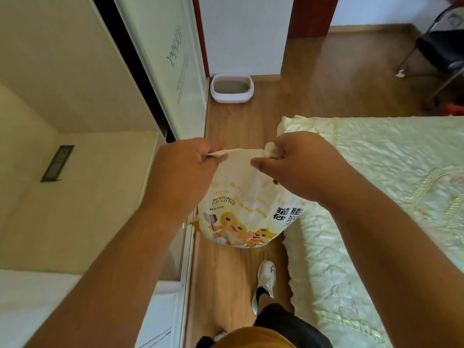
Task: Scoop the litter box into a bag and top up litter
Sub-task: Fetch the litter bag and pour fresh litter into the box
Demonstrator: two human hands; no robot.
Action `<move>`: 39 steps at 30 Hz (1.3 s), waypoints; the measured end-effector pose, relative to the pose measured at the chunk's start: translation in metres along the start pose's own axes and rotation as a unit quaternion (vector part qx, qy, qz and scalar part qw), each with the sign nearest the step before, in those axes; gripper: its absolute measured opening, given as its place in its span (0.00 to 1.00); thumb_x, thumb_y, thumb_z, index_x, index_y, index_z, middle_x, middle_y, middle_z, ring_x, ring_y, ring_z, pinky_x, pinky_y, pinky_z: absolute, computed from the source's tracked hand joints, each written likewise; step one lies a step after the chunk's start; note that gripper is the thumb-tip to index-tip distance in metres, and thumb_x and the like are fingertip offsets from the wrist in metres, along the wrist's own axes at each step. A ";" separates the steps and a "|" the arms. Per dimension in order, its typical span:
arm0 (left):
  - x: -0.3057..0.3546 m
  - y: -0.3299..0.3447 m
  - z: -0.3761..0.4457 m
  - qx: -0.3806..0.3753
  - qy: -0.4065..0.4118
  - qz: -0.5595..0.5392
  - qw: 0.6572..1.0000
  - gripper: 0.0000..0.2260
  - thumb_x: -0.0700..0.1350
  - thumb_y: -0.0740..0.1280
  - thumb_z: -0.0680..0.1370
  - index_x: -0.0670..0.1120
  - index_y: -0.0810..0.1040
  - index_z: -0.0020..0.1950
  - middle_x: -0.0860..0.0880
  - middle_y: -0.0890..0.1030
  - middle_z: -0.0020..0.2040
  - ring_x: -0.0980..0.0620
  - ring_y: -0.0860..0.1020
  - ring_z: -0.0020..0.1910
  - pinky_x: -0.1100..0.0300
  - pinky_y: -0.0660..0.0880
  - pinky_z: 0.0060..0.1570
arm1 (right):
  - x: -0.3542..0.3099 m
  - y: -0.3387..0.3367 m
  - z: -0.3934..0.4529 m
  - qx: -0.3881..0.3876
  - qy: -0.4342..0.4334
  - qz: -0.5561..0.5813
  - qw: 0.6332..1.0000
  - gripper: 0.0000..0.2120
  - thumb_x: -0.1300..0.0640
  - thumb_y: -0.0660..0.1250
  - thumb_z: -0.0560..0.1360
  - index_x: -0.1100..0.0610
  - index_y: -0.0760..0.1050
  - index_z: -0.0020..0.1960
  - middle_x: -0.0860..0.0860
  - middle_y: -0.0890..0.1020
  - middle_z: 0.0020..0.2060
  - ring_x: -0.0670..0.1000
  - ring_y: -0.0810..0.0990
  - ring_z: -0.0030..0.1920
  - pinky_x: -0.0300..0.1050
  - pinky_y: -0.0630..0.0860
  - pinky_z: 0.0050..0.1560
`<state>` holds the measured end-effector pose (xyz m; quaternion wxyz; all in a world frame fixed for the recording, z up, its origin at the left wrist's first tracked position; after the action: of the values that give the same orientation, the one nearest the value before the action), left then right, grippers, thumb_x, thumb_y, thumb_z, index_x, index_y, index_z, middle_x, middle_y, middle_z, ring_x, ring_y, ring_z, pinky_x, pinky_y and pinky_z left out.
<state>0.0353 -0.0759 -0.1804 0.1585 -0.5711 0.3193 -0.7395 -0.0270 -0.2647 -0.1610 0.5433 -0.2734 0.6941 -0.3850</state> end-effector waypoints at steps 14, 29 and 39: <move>0.018 0.050 0.172 0.040 -0.040 -0.002 0.998 0.10 0.51 0.71 0.80 0.52 0.86 0.59 0.57 0.86 0.47 0.57 0.83 0.46 0.65 0.82 0.42 | 0.027 -0.064 0.186 -0.036 -0.052 -0.049 0.997 0.23 0.45 0.68 0.79 0.55 0.64 0.33 0.49 0.67 0.26 0.47 0.65 0.27 0.42 0.59 0.28; -0.030 0.098 0.407 -0.059 0.013 -0.012 0.998 0.10 0.52 0.71 0.79 0.53 0.85 0.60 0.57 0.86 0.47 0.59 0.82 0.46 0.57 0.83 0.48 | 0.043 -0.069 0.385 -0.016 0.066 -0.024 0.997 0.20 0.44 0.69 0.78 0.58 0.75 0.36 0.51 0.73 0.28 0.48 0.69 0.26 0.42 0.66 0.29; -0.055 0.085 0.529 -0.076 0.053 -0.002 0.996 0.07 0.50 0.71 0.79 0.53 0.87 0.55 0.56 0.86 0.43 0.58 0.82 0.42 0.55 0.81 0.48 | 0.020 -0.064 0.495 -0.015 0.114 0.011 0.993 0.19 0.44 0.69 0.78 0.55 0.73 0.35 0.49 0.75 0.28 0.48 0.73 0.29 0.43 0.65 0.30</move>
<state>0.5412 -0.2607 -0.2009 0.0965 -0.5423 0.3811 -0.7425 0.4428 -0.4334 -0.1748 0.4609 -0.2282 0.7604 -0.3966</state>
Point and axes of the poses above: each hand's wrist, its own z-axis towards the middle knuckle, its own y-axis out of the palm, x = y × z, the point moved 4 cm from there along z, towards the middle knuckle
